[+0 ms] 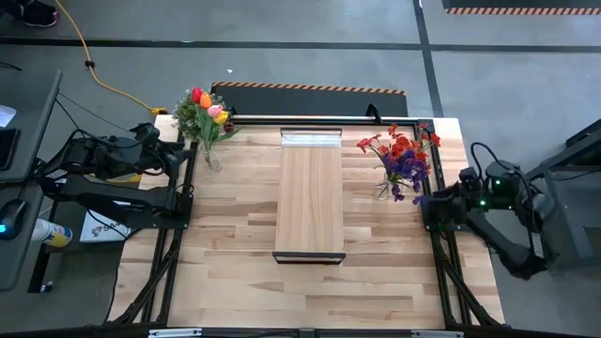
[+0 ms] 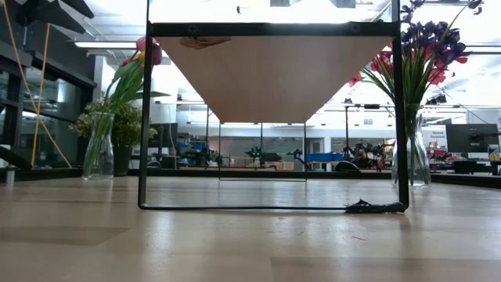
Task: Pick and place flowers into a vace then onto a shelf
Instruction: Put the right transparent flower vase on the shelf
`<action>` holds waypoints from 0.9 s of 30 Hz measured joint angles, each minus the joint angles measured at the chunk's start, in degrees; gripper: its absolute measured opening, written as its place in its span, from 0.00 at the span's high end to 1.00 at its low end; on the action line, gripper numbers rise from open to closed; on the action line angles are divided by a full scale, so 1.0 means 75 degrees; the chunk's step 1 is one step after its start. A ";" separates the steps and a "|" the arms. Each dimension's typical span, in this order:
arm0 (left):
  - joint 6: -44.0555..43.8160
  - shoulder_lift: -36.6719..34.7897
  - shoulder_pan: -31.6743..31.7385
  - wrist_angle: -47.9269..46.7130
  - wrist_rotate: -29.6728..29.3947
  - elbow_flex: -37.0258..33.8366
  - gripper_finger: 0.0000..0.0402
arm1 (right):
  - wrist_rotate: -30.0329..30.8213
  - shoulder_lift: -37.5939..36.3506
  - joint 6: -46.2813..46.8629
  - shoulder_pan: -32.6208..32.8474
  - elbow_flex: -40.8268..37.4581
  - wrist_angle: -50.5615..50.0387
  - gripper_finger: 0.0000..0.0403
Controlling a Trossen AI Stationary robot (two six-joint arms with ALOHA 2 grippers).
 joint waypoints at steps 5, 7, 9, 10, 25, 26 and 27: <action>0.0009 0.0000 -0.0001 -0.0017 0.0000 0.0000 0.38 | -0.1154 0.0000 -0.0761 -0.1290 0.0002 -0.0461 0.40; 0.0015 0.0000 -0.0003 -0.0055 0.0000 0.0000 0.38 | -0.1588 0.0000 -0.1166 -0.1819 0.0009 -0.0747 0.40; 0.0029 0.0000 -0.0003 -0.0065 0.0000 0.0000 0.38 | -0.1828 0.0000 -0.1651 -0.2350 0.0129 -0.1105 0.40; 0.0029 0.0000 -0.0001 -0.0072 0.0000 0.0000 0.38 | -0.1917 -0.0005 -0.1836 -0.2585 0.0234 -0.1107 0.40; 0.0190 0.0000 0.0000 -0.0217 -0.0003 0.0000 0.38 | -0.2928 0.0001 -0.2194 -0.4751 0.3418 -0.1092 0.40; 0.0214 0.0000 -0.0001 -0.0217 -0.0003 0.0000 0.38 | -0.2989 0.0000 -0.2134 -0.4778 0.3591 -0.1097 0.40; 0.0225 0.0000 -0.0002 -0.0217 -0.0003 0.0000 0.38 | -0.3058 0.0000 -0.2009 -0.4780 0.3743 -0.1081 0.40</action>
